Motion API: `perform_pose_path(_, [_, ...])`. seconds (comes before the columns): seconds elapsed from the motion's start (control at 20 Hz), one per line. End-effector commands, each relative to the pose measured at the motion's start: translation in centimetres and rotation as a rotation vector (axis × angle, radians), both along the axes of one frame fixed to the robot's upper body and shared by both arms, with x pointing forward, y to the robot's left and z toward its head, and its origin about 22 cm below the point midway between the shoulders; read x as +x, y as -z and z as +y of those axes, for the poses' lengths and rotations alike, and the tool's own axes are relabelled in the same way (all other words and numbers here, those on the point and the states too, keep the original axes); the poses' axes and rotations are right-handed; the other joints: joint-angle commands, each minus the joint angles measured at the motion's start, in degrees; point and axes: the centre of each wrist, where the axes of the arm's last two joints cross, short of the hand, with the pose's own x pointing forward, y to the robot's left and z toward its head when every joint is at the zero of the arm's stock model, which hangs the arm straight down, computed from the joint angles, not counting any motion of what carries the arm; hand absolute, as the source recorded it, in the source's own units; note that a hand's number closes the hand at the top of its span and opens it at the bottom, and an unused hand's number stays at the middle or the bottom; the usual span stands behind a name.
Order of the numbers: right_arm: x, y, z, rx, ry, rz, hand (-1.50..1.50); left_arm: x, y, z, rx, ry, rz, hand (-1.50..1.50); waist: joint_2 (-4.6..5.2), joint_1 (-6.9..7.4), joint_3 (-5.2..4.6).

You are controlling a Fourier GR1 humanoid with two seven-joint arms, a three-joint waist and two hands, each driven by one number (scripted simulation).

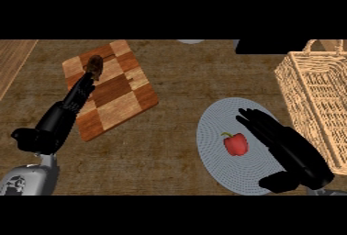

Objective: Pick the bell pepper from the placemat and place it in the basket

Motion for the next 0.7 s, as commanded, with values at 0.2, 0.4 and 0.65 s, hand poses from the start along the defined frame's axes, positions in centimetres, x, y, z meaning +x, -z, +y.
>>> perform_pose_path(0.2, [-0.3,1.5,-0.4,-0.082,0.012,-0.006,-1.5,-0.7,1.1,0.9,-0.005,0.026,0.0,0.0,0.01,0.02,0.0])
perform_pose_path(0.4, [0.8,3.7,1.4,-0.1,0.026,-0.002,-1.5,0.8,1.5,-1.8,-0.001,-0.006,0.006,0.0,0.05,0.02,0.0])
perform_pose_path(0.65, [3.1,3.2,0.9,-0.089,0.052,-0.002,-1.5,0.4,0.4,0.1,-0.004,0.017,-0.009,0.0,0.05,0.13,0.0])
